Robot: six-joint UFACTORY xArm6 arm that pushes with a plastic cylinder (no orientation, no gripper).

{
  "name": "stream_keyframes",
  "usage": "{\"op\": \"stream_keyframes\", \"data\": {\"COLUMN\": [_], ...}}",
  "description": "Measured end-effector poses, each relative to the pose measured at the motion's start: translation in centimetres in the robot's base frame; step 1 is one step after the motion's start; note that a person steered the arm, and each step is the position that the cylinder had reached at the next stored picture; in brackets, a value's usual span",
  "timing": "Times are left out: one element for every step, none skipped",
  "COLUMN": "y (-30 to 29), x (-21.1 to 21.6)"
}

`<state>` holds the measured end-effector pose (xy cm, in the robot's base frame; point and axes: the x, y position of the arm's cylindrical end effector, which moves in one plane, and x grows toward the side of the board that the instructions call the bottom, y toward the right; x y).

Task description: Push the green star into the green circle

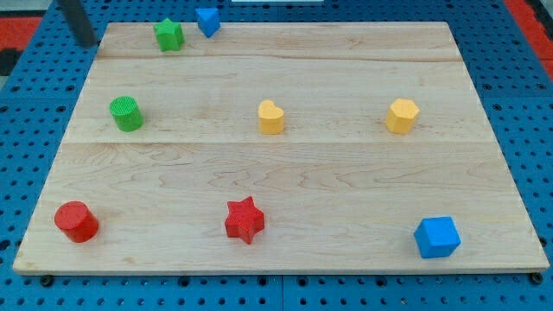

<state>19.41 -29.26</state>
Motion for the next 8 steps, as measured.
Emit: {"op": "stream_keyframes", "data": {"y": [0.1, 0.7, 6.2, 16.7, 19.3, 23.0, 29.2, 27.5], "x": [0.1, -0.3, -0.2, -0.2, 4.2, 8.8, 7.1, 0.9]}}
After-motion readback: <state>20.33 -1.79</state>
